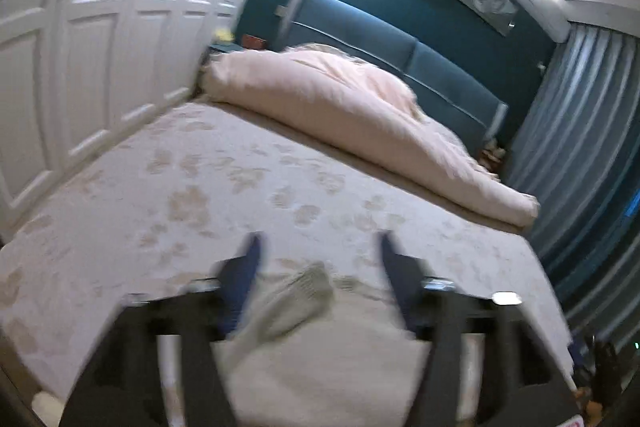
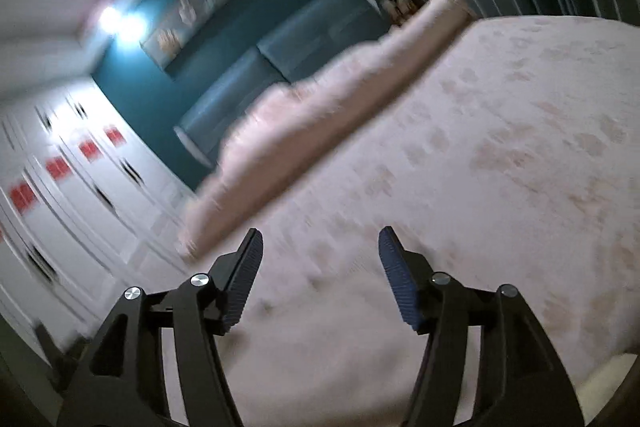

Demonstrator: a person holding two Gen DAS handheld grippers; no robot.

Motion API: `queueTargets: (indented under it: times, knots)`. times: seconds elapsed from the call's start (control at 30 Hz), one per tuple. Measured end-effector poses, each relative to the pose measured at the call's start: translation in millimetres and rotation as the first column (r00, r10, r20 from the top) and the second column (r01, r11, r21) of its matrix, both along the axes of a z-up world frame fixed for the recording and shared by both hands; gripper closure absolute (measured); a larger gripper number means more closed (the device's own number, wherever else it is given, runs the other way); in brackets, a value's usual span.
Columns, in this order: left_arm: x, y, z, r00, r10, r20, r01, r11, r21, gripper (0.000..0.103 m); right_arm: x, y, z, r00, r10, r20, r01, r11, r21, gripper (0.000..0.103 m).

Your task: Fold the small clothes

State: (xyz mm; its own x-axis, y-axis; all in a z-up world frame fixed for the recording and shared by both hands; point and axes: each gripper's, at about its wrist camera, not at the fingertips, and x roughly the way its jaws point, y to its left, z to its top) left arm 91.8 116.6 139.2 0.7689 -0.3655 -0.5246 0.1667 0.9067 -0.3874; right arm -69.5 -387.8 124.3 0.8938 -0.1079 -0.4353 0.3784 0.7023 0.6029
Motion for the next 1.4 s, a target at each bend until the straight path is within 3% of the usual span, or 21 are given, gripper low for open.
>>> queueTargets:
  times: [0.1,0.2,0.3,0.37,0.47,0.57,0.63,0.67,0.7,0.77,0.9,1.0,1.07,1.17,1.23,1.3,1.33,1.4]
  knots:
    - [2,12,-53,0.986,-0.017,-0.167,0.023,0.999,0.035,0.038,-9,7,-49,0.985,0.016,-0.171,-0.017,1.000,-0.005,0.044]
    - [2,23,-130,0.927,0.006,-0.374,0.009,0.999,0.037,0.038,-16,10,-99,0.955,0.020,-0.297,0.002,0.997,0.071,0.042]
    - [-5,27,-176,0.877,0.037,-0.479,-0.038,0.999,0.008,0.038,-10,10,-128,0.943,0.043,-0.329,0.005,0.989,0.146,0.042]
    - [-4,23,-188,0.877,0.058,-0.477,-0.055,0.998,0.021,0.038,-1,11,-138,0.941,0.069,-0.332,-0.003,0.981,0.194,0.037]
    - [1,17,-192,0.882,0.068,-0.466,-0.067,0.998,0.020,0.034,18,14,-150,0.936,0.096,-0.339,-0.005,0.966,0.260,0.030]
    - [15,17,-202,0.866,0.068,-0.495,-0.088,0.996,-0.017,0.034,35,22,-159,0.937,0.106,-0.333,0.011,0.944,0.331,0.026]
    - [21,19,-209,0.860,0.095,-0.502,-0.113,0.994,-0.006,0.043,48,24,-160,0.933,0.111,-0.341,0.014,0.939,0.343,0.027]
    - [24,17,-207,0.865,0.098,-0.491,-0.107,0.994,0.011,0.055,53,25,-159,0.935,0.121,-0.333,0.003,0.938,0.348,0.038]
    - [24,13,-204,0.867,0.084,-0.491,-0.086,0.996,0.018,0.070,59,27,-158,0.934,0.142,-0.329,-0.016,0.934,0.358,0.059]
    - [23,13,-196,0.867,0.063,-0.494,-0.063,0.998,0.018,0.081,62,30,-152,0.931,0.166,-0.324,-0.043,0.934,0.355,0.085]
    - [6,24,-164,0.889,-0.010,-0.457,-0.005,0.999,-0.032,0.086,40,38,-113,0.942,0.188,-0.277,-0.103,0.950,0.295,0.088]
    - [-21,29,-148,0.883,-0.059,-0.465,0.060,0.998,-0.013,0.086,3,49,-90,0.925,0.220,-0.310,-0.148,0.960,0.238,0.088]
    - [-52,38,-149,0.856,-0.087,-0.510,0.099,0.995,-0.004,0.086,-26,56,-87,0.900,0.241,-0.364,-0.171,0.962,0.212,0.088]
    - [-94,52,-169,0.799,-0.086,-0.595,0.109,0.994,0.003,0.084,-72,66,-105,0.839,0.257,-0.480,-0.193,0.965,0.179,0.084]
    - [-111,56,-179,0.791,-0.072,-0.608,0.103,0.995,0.017,0.081,-87,70,-118,0.793,0.230,-0.564,-0.178,0.973,0.147,0.077]
    - [-118,57,-175,0.817,0.003,-0.577,0.077,0.991,0.113,0.081,-97,65,-114,0.785,0.155,-0.600,-0.122,0.988,0.095,0.067]
    - [-119,57,-167,0.838,0.018,-0.546,0.066,0.989,0.134,0.081,-99,60,-107,0.801,0.125,-0.585,-0.094,0.992,0.084,0.063]
    - [-112,56,-139,0.899,0.044,-0.436,0.030,0.986,0.162,0.079,-99,47,-81,0.851,0.020,-0.525,-0.028,1.000,-0.007,0.039]
